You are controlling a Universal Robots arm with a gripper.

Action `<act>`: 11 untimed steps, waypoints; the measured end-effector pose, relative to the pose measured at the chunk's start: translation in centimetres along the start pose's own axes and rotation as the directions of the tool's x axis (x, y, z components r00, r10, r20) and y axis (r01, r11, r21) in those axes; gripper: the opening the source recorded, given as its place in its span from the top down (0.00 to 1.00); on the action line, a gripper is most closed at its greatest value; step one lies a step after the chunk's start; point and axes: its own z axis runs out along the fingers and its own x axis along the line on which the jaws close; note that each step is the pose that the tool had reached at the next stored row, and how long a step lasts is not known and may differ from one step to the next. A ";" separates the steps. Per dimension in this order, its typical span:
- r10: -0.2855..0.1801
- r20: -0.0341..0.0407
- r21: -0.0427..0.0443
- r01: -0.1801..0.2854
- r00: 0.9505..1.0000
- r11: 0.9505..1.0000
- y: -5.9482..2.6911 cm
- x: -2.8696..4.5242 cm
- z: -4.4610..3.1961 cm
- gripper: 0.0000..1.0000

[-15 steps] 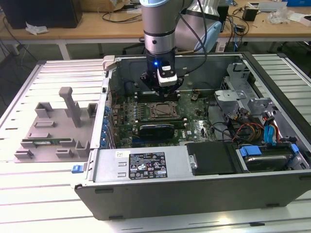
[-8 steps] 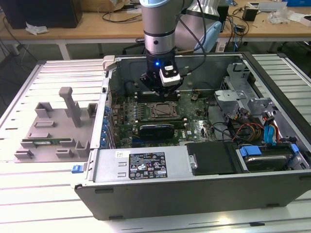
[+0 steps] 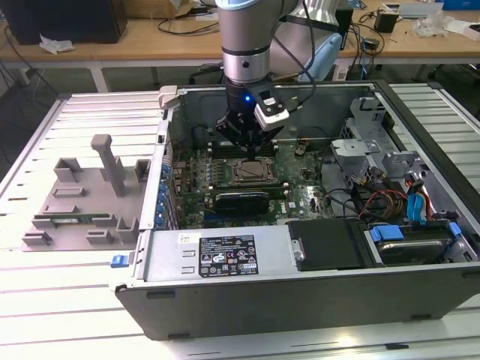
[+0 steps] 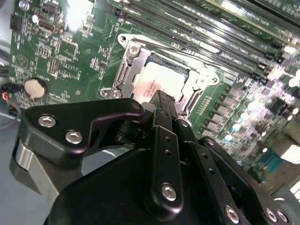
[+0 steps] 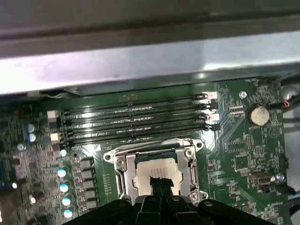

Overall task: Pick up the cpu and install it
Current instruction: 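Install the first cpu locking lever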

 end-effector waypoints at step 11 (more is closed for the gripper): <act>-0.071 0.004 -0.005 0.071 0.997 0.997 -1.12 -0.09 0.13 0.89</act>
